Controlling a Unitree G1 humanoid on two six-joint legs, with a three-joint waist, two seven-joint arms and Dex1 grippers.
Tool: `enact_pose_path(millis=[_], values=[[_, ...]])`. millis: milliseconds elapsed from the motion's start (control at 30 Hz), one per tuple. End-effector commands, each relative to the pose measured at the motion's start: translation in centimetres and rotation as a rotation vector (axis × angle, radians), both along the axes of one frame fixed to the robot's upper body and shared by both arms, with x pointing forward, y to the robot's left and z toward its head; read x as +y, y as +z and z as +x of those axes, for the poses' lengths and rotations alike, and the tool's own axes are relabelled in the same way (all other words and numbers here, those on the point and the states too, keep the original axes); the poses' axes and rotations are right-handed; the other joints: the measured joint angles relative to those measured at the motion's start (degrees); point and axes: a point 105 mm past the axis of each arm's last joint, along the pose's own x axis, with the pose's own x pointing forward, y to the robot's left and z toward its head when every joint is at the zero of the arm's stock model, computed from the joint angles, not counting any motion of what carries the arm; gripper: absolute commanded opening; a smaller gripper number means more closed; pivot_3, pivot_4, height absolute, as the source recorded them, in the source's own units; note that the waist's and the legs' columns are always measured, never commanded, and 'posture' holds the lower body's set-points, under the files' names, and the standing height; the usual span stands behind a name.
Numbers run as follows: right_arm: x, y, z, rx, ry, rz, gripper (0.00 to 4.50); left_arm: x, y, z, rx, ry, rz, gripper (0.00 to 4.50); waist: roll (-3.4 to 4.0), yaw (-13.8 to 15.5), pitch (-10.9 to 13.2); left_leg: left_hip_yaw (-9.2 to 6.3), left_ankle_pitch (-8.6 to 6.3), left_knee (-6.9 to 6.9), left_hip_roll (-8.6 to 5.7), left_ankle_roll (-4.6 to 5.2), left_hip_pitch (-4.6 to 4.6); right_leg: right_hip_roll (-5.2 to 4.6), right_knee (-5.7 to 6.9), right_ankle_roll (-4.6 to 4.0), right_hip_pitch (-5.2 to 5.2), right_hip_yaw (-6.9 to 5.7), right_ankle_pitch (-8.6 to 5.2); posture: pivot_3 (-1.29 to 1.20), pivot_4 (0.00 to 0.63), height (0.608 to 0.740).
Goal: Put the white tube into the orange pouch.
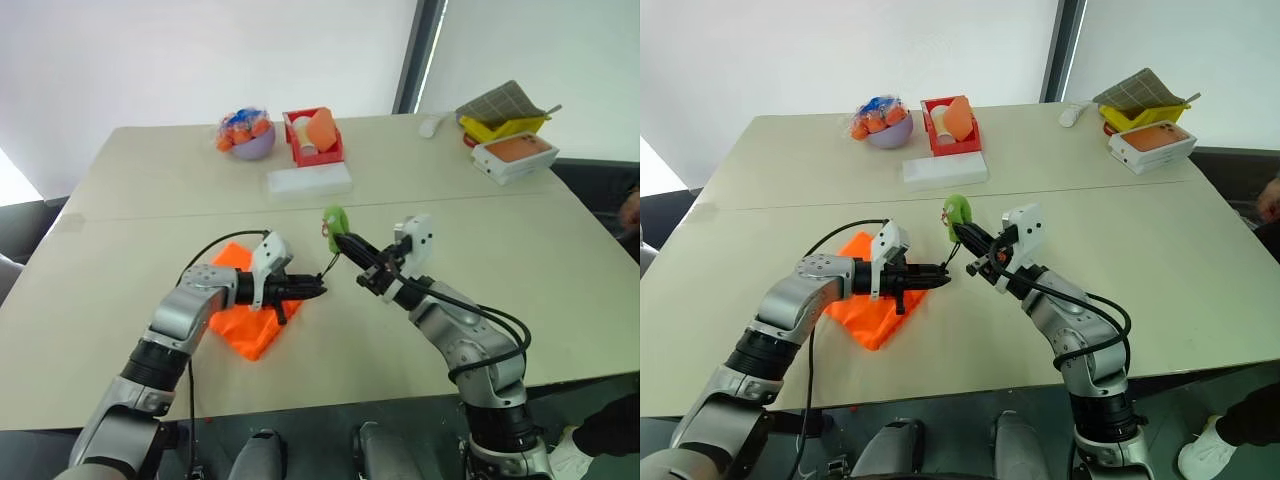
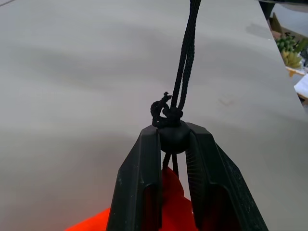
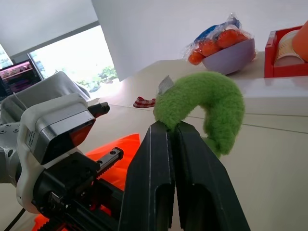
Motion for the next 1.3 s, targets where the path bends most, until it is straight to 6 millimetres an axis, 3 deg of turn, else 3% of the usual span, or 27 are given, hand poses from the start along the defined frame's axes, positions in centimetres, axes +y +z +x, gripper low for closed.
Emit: enact_pose_path(millis=[33, 167, 300, 433, 567, 667, 767, 867, 933, 1067, 1200, 1300], values=[[-0.9, 1.7, 0.2, -0.080, -0.051, 0.010, 0.00, 0.9, 0.1, -0.5, -0.049, -0.023, 0.053, 0.19, 0.00, -0.2, 0.0, 0.00, 0.00, 0.00, 0.00, 0.00, 0.00, 0.00, 0.00, 0.00, 0.00, 0.00, 0.00, 0.00, 0.150, 0.740], [-4.0, 1.2, 2.6, -0.088, -0.261, -0.047, 0.00, 2.2, -0.6, -1.3, -0.029, -0.039, 0.106, 0.19, 0.01, -0.1, 0.0, 0.00, 0.00, 0.00, 0.00, 0.01, 0.00, 0.00, 0.01, -0.01, -0.01, 0.00, 0.00, 0.00, 0.150, 0.740], [-9.1, 0.3, 5.5, -0.080, -0.576, -0.148, 0.00, 4.5, -2.2, -2.9, 0.002, -0.076, 0.226, 0.19, 0.03, 0.0, 0.0, 0.01, -0.01, 0.03, 0.00, 0.00, -0.01, 0.00, -0.01, -0.05, -0.01, 0.01, 0.00, 0.00, 0.150, 0.740], [-12.2, -0.4, 6.5, -0.055, -0.756, -0.197, 0.00, 6.2, -2.9, -3.8, 0.032, -0.061, 0.273, 0.19, 0.09, 0.0, 0.0, 0.01, -0.01, -0.04, 0.00, 0.00, -0.01, -0.01, -0.02, -0.17, -0.03, 0.01, 0.06, 0.00, 0.150, 0.740], [-12.1, -1.2, 6.7, -0.032, -0.754, -0.232, 0.00, 6.7, -2.8, -3.6, 0.014, -0.026, 0.273, 0.19, 0.13, 0.0, 0.0, 0.01, -0.01, -0.06, 0.00, 0.02, -0.01, -0.01, -0.02, -0.17, -0.03, 0.01, 0.06, 0.00, 0.150, 0.740], [-10.3, -1.4, 6.3, -0.025, -0.648, -0.214, 0.00, 5.8, -1.6, -3.1, 0.010, 0.011, 0.168, 0.19, 0.16, -0.2, 0.0, 0.01, -0.01, -0.04, 0.00, 0.02, 0.02, -0.01, -0.02, -0.16, -0.01, 0.01, 0.06, 0.00, 0.150, 0.740], [-8.5, -1.6, 5.5, -0.023, -0.522, -0.214, 1.08, 5.3, 0.4, -2.1, -0.005, 0.091, 0.025, 1.71, 0.17, -0.2, 0.0, 0.00, -0.01, -0.02, 0.00, 0.02, 0.01, -0.01, 0.01, 0.02, 0.00, 0.00, -0.05, 0.00, 0.150, 0.740], [-8.3, -1.9, 4.7, -0.029, -0.484, -0.227, 2.53, 6.6, 2.4, -1.4, -0.013, 0.223, -0.094, 3.19, 0.13, -0.1, 0.0, -0.02, -0.01, 0.01, 0.01, 0.03, 0.00, -0.01, 0.01, 0.03, 0.01, -0.01, -0.04, 0.00, 0.150, 0.740], [-8.8, -2.2, 4.2, -0.026, -0.473, -0.235, 3.63, 7.9, 3.2, -1.9, 0.004, 0.270, -0.129, 3.25, 0.14, -0.3, 0.0, -0.03, -0.02, 0.01, 0.01, 0.04, 0.00, 0.00, 0.02, 0.03, 0.00, 0.00, -0.03, 0.00, 0.150, 0.740], [-9.4, -2.5, 3.4, -0.035, -0.446, -0.258, 3.63, 10.0, 3.8, -2.6, 0.007, 0.359, -0.149, 3.25, 0.17, -0.2, 0.0, -0.01, -0.05, 0.00, 0.01, 0.08, 0.02, -0.01, 0.00, 0.01, 0.01, 0.00, -0.03, 0.00, 0.150, 0.740], [-11.0, -3.1, 1.1, -0.061, -0.333, -0.298, 3.63, 17.2, 2.7, -2.0, -0.069, 0.715, -0.078, 3.25, 0.17, 0.0, 0.0, -0.01, -0.05, 0.01, 0.01, 0.08, 0.04, -0.02, -0.04, 0.07, 0.06, 0.00, -0.09, 0.00, 0.150, 0.740], [-12.3, -4.4, -0.4, -0.032, -0.269, -0.328, 3.63, 20.1, 2.1, -2.4, -0.128, 0.852, -0.058, 3.25, 0.13, 0.4, 0.0, -0.01, -0.05, 0.02, 0.01, 0.07, 0.02, -0.04, -0.11, 0.08, 0.07, -0.01, -0.10, 0.00, 0.150, 0.740]])
